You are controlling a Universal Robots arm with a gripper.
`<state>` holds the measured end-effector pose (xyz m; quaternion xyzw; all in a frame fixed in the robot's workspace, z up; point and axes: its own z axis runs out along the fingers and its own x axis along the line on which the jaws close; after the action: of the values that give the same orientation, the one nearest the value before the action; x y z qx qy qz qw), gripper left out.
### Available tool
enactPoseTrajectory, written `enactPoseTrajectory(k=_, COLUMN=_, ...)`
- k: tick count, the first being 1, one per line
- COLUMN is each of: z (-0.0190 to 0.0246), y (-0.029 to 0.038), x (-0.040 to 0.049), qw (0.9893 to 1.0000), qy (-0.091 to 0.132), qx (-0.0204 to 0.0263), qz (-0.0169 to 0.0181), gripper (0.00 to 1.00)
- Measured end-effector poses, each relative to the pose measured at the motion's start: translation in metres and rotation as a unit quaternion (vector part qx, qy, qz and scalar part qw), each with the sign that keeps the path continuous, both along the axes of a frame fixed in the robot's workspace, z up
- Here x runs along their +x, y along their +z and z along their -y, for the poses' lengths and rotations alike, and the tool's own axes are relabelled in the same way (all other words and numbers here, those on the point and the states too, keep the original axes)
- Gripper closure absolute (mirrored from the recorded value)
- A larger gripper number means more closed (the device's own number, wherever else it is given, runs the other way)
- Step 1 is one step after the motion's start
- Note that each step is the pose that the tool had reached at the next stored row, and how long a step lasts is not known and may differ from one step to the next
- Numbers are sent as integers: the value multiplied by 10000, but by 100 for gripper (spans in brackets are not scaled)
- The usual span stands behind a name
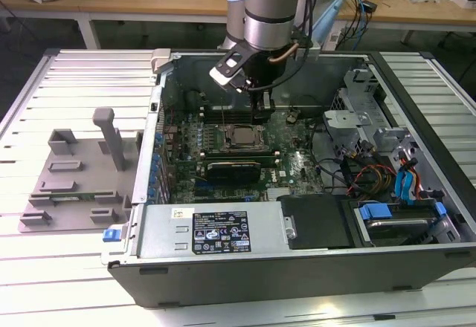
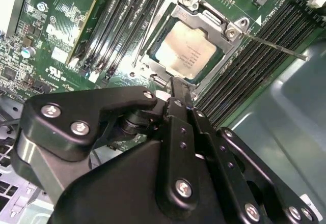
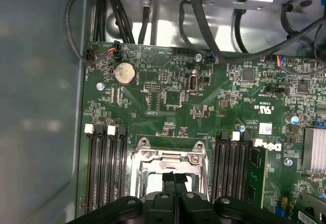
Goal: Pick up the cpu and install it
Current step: 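Close the cpu cover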
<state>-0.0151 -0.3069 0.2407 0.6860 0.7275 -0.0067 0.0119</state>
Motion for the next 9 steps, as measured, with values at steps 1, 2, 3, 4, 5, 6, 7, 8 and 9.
enactPoseTrajectory(k=1, z=0, y=-1, x=0, qw=10000, qy=18, qx=0, qz=0, gripper=89)
enactPoseTrajectory(k=2, z=0, y=-1, x=0, qw=9999, qy=151, qx=0, qz=0, gripper=89)
enactPoseTrajectory(k=3, z=0, y=-2, x=0, qw=9996, qy=274, qx=0, qz=0, gripper=89)
enactPoseTrajectory(k=4, z=0, y=-3, x=0, qw=9993, qy=366, qx=0, qz=0, gripper=89)
enactPoseTrajectory(k=5, z=0, y=-4, x=0, qw=9982, qy=595, qx=-1, qz=0, gripper=89)
enactPoseTrajectory(k=6, z=0, y=-6, x=0, qw=9971, qy=755, qx=-2, qz=0, gripper=89)
enactPoseTrajectory(k=7, z=0, y=-8, x=0, qw=9959, qy=902, qx=-4, qz=0, gripper=89)
enactPoseTrajectory(k=8, z=0, y=-9, x=0, qw=9950, qy=994, qx=-5, qz=0, gripper=89)
enactPoseTrajectory(k=9, z=0, y=-10, x=0, qw=9937, qy=1119, qx=-7, qz=-1, gripper=89)
